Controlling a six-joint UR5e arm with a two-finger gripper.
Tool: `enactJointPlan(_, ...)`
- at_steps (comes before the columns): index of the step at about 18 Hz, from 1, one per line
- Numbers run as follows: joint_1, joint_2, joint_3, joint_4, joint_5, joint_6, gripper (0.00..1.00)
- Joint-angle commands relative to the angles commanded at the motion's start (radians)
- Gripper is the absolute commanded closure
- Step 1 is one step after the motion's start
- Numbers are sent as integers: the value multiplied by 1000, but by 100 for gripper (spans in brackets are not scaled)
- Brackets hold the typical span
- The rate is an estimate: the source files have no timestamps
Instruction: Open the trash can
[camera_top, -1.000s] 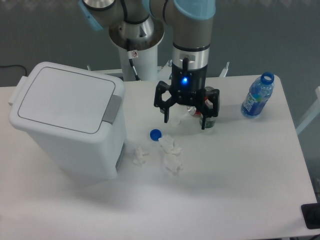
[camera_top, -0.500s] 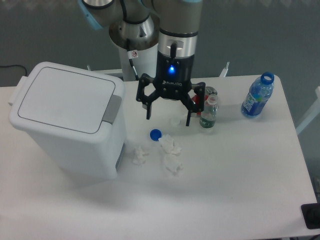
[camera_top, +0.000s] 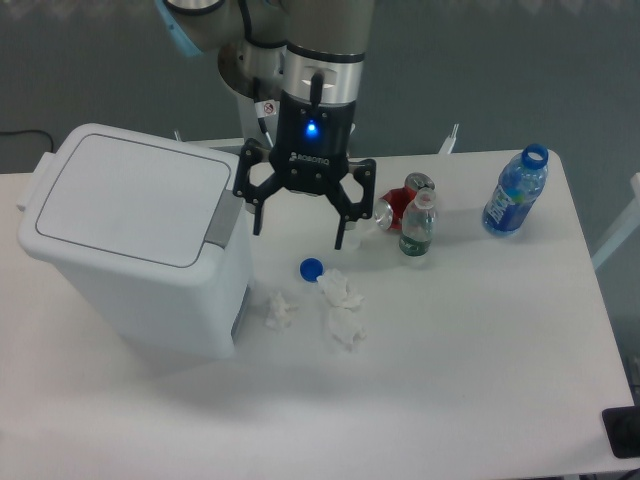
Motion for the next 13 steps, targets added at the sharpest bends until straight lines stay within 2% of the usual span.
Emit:
enactJointPlan(4, -11, 0, -12, -2, -17, -37, 0)
enactJointPlan(13, -5, 2, -23, -5, -20, -31, 0)
